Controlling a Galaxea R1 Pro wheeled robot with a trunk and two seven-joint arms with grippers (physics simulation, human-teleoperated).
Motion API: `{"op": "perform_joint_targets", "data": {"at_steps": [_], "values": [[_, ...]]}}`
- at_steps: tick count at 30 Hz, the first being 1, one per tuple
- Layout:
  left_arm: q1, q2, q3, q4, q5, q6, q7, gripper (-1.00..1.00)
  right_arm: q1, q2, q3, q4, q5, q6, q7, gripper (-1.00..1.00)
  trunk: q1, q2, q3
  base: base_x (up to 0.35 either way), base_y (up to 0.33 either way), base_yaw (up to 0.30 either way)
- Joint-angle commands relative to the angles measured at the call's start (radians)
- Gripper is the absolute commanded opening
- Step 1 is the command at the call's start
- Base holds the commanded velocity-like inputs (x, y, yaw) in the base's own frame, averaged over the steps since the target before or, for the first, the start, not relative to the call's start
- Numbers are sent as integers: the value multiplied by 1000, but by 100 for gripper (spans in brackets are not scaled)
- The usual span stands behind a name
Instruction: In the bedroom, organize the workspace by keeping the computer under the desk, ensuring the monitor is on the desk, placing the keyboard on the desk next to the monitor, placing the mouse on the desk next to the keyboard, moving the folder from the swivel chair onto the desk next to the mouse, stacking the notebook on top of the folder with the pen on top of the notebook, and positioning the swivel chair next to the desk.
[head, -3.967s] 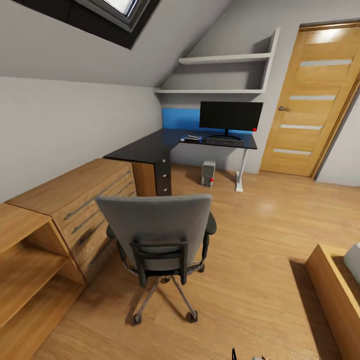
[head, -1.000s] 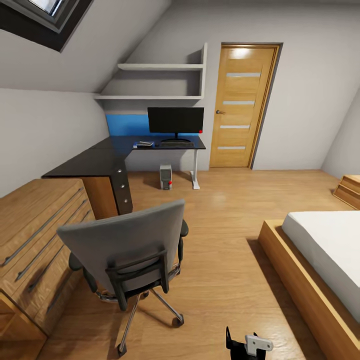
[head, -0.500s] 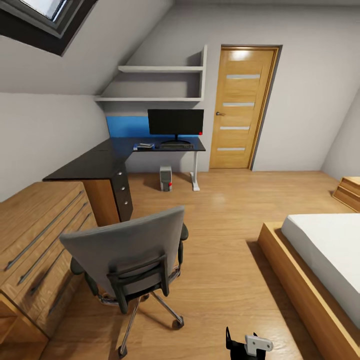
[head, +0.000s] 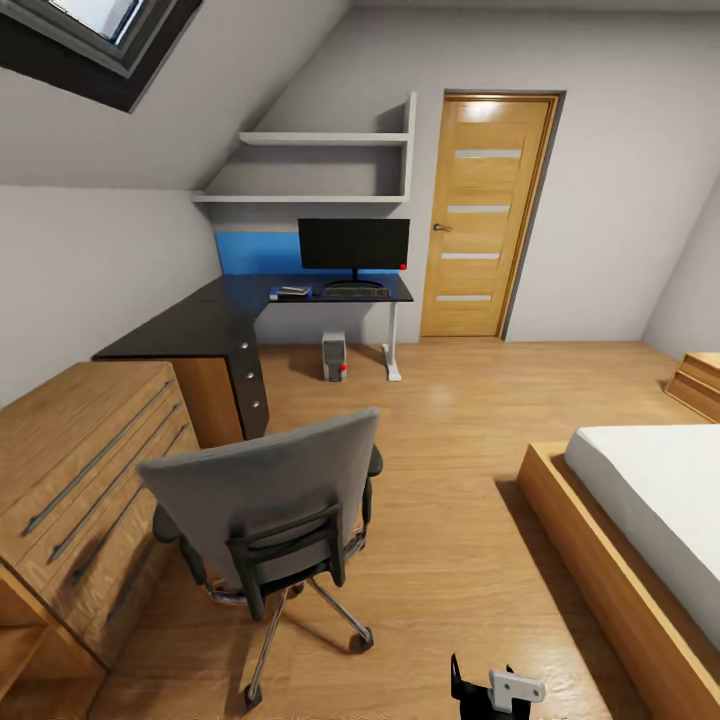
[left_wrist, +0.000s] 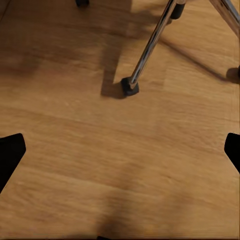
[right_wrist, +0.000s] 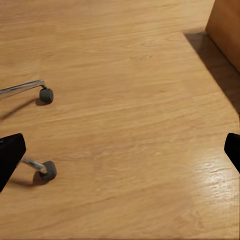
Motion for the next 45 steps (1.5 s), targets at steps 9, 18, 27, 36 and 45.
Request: {"op": "perform_joint_targets", "data": {"at_steps": [9,18,27,36,45], "values": [[-1,-1,10,0,-5,-2,-5,100,-1,0,9,1,-2,-1,-11,100,0,-1,-1,-16,217,0],[-1,-1,9,-1,6,-3,-6,100,-1,2,5,0,-8,3,-17,100,0,-1,-1,132,181,0],[-1,-1,10,0,11,-3,-5,100,-1,3,3,0,-12,4,-19,100,0,-1,-1,23,29,0],[-1,-1,10,-1,11,-4,-6,100,-1,5,4,0,-12,6,-19,100,0,-1,-1,-3,125,0],[-1,-2,12,-3,24,-33,-2,100,-1,5,4,16,-10,3,-18,100,23,-43,-20,-1,12,0]]}}
